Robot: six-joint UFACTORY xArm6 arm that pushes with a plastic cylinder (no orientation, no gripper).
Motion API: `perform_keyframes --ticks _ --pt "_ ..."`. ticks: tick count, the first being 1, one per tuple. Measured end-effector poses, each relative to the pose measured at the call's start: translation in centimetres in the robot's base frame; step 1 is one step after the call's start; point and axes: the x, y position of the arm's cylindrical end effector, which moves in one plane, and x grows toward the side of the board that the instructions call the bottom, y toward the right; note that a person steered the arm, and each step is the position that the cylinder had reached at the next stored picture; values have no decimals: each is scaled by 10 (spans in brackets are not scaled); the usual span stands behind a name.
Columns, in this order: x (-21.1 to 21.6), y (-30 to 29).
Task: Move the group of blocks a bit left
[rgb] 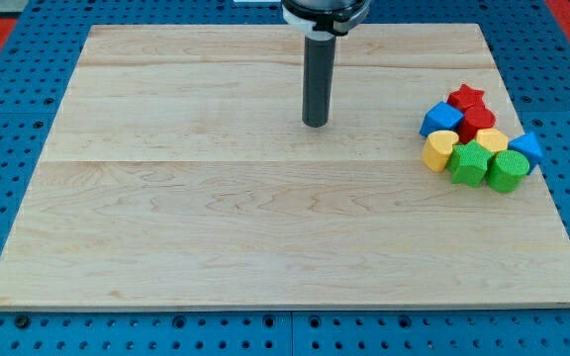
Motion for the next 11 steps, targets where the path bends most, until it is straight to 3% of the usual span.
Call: perform_keyframes --ticks 2,5,9,11 --pt "23 -44" --pt "62 -44" --pt "145 91" --pt "136 161"
